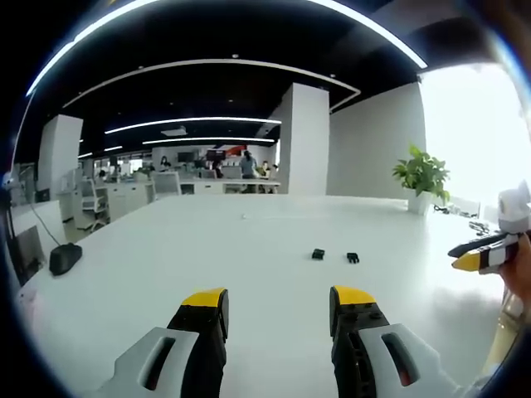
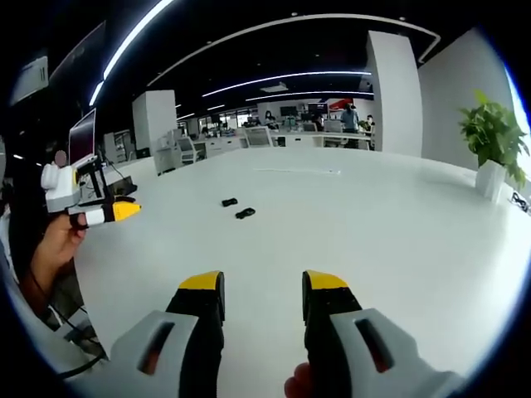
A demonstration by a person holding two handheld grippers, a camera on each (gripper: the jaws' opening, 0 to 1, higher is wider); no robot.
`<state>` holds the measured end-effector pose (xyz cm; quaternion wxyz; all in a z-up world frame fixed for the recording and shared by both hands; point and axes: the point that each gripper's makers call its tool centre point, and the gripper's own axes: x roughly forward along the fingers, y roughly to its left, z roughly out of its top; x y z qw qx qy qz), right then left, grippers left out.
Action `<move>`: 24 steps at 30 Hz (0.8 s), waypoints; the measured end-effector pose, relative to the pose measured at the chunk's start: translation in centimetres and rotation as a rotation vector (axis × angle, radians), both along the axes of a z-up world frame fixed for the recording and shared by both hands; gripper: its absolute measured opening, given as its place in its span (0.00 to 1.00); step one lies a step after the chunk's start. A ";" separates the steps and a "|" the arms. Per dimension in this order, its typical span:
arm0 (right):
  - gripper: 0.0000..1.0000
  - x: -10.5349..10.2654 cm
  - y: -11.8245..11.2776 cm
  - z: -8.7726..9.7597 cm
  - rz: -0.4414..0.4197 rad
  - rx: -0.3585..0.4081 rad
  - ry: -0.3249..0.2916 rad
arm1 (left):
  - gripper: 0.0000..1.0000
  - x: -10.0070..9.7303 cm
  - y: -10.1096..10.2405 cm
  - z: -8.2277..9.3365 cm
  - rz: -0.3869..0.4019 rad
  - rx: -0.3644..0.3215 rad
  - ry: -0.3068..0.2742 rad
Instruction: Snap the two parts of the plastic buckle together until the buckle closes and remains connected.
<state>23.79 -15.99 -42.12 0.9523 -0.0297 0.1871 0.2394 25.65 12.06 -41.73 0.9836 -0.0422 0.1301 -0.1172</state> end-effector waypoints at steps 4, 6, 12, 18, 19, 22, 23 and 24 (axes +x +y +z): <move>0.38 0.4 0.0 0.0 -0.004 0.003 0.001 | 0.49 0.3 -0.5 0.1 -0.018 0.015 -0.002; 0.38 0.6 0.1 0.0 -0.002 0.002 0.005 | 0.49 0.5 -0.4 0.0 -0.020 0.017 -0.003; 0.38 1.1 0.3 0.1 0.008 -0.009 0.009 | 0.49 0.8 -0.4 -0.2 -0.019 0.003 0.001; 0.38 1.6 0.5 0.3 0.011 -0.009 0.004 | 0.49 1.1 -0.4 -0.1 -0.024 0.007 0.004; 0.38 1.7 0.5 0.4 0.013 -0.008 0.003 | 0.49 1.2 -0.4 0.0 -0.023 0.008 0.003; 0.38 1.9 0.6 0.5 0.017 -0.007 0.001 | 0.49 1.4 -0.4 0.2 -0.022 0.009 -0.002; 0.38 1.9 0.7 0.6 0.019 -0.007 0.001 | 0.49 1.5 -0.4 0.3 -0.022 0.010 -0.003; 0.38 2.0 0.7 0.6 0.020 -0.007 0.001 | 0.49 1.5 -0.4 0.4 -0.022 0.012 -0.004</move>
